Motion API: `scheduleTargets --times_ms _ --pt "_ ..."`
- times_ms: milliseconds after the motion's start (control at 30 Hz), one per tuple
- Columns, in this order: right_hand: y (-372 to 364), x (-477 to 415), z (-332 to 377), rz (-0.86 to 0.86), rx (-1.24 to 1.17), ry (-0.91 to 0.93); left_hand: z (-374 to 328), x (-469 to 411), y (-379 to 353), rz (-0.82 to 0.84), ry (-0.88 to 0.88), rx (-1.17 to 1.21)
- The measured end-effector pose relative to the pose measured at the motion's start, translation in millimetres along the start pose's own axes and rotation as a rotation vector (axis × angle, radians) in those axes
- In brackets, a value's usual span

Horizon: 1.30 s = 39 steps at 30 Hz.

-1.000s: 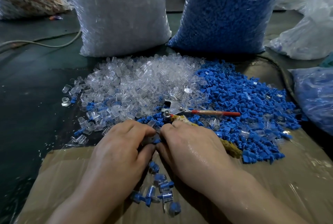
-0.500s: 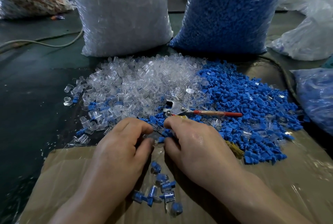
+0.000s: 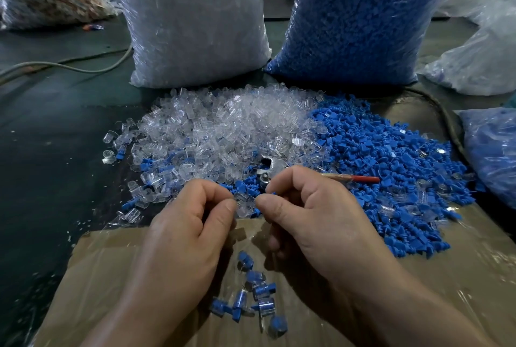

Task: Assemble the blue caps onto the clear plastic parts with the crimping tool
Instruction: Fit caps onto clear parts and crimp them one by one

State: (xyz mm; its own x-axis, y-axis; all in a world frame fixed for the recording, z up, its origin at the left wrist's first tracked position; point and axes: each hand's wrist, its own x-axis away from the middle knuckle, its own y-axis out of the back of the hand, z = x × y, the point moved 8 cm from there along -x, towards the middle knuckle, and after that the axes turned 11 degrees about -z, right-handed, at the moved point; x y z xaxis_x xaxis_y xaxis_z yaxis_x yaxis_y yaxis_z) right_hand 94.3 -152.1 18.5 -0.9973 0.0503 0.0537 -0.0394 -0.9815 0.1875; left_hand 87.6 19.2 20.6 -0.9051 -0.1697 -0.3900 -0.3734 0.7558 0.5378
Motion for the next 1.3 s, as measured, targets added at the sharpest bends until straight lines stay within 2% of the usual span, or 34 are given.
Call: scheduleTargets --times_ms 233,433,533,633,767,833,900,1000,1100,1167,1233,1300 --pt "-3.0 0.5 1.8 0.032 -0.222 -0.024 14.6 0.1 -11.6 0.095 0.212 0.34" --pt "-2.5 2.3 7.0 0.021 -0.157 0.053 12.6 -1.0 -8.5 0.085 0.267 0.398" --pt "-1.5 6.0 12.9 -0.02 0.032 0.19 12.0 -1.1 -9.5 0.102 0.276 0.376" --pt "-3.9 11.2 24.6 -0.079 0.309 0.421 7.8 -2.1 -10.2 0.116 0.264 0.37" --pt "-10.9 14.8 33.1 -0.095 0.469 0.564 6.4 0.1 -13.5 0.148 0.257 0.391" --pt "-12.7 17.0 36.3 -0.085 0.493 0.613 9.3 3.4 -18.0 0.173 0.333 0.502" --pt "-15.5 19.5 37.7 -0.055 0.505 0.649 11.2 10.1 -26.2 0.238 0.523 0.707" --pt "-15.1 21.2 38.5 -0.053 0.527 0.679 9.0 14.6 -32.1 0.303 0.623 0.83" --pt "-18.0 21.2 39.7 -0.018 0.601 0.682 2.2 8.1 -27.6 0.249 0.489 0.747" --pt "-18.4 19.8 39.7 -0.01 0.719 0.687 2.7 6.1 -24.6 0.173 0.481 0.741" --pt "-6.5 9.4 31.5 -0.07 0.93 0.602 5.8 4.8 -22.0 0.125 0.486 0.703" --pt "17.3 -3.9 16.7 -0.119 1.1 0.407 8.2 3.8 -18.4 0.11 0.472 0.63"
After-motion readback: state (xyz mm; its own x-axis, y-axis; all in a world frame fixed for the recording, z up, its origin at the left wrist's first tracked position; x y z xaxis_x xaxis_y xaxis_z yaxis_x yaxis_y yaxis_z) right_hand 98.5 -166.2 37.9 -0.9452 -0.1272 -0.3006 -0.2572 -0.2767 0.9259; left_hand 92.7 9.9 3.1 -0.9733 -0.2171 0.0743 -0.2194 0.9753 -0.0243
